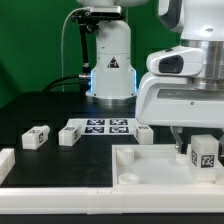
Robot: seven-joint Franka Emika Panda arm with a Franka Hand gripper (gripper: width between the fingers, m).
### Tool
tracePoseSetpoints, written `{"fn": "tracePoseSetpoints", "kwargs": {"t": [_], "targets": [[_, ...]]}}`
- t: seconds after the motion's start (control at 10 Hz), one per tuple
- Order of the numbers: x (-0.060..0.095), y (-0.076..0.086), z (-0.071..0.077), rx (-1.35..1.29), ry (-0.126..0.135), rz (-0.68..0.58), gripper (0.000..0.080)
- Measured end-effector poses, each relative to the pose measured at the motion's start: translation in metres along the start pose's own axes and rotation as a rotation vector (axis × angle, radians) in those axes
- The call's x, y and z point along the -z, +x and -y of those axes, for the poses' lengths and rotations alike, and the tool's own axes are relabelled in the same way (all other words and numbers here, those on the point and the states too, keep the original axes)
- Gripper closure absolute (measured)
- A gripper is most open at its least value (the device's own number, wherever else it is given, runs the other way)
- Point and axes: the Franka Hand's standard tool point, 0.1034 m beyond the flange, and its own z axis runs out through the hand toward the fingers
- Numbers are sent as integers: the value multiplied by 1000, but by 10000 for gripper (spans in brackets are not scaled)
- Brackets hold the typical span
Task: Assemble one leg
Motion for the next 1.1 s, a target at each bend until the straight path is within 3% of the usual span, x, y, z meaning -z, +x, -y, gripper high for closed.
{"fn": "tracePoseSetpoints", "kwargs": {"t": [0.1,0.5,0.7,1.1], "targets": [[0,0,0,0,0,0,507],[-1,0,0,-80,0,1,505],[-1,0,7,-465,-9,-14,506],[-2,1,12,-977,-17,-23,506]]}}
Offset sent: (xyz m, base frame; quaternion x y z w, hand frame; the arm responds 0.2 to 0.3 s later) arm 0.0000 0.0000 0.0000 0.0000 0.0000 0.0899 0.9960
